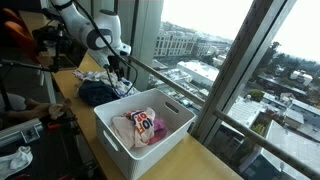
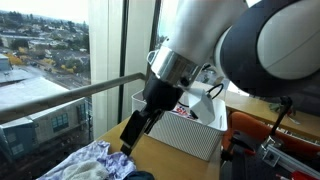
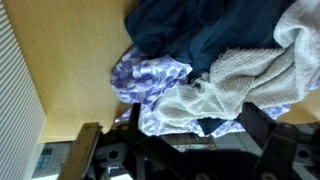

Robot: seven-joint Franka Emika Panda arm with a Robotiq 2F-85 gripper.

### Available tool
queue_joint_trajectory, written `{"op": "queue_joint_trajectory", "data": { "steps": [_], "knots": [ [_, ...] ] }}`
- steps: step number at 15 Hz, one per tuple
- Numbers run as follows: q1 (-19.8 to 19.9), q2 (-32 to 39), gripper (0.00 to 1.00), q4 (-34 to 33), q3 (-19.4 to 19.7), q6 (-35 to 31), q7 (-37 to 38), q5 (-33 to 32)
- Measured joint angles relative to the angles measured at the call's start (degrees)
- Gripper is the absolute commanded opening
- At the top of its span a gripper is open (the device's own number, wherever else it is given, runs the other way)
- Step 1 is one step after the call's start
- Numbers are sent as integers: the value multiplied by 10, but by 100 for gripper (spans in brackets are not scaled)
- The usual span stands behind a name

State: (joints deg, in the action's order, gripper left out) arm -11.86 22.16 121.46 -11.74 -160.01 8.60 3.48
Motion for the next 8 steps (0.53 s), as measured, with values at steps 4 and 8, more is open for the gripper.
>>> {"op": "queue_joint_trajectory", "data": {
  "steps": [4,8],
  "knots": [
    [-2,98,100,-57,-20,0,-9,9],
    [-2,177,100,-114,-35,5,-21,15]
  ]
}}
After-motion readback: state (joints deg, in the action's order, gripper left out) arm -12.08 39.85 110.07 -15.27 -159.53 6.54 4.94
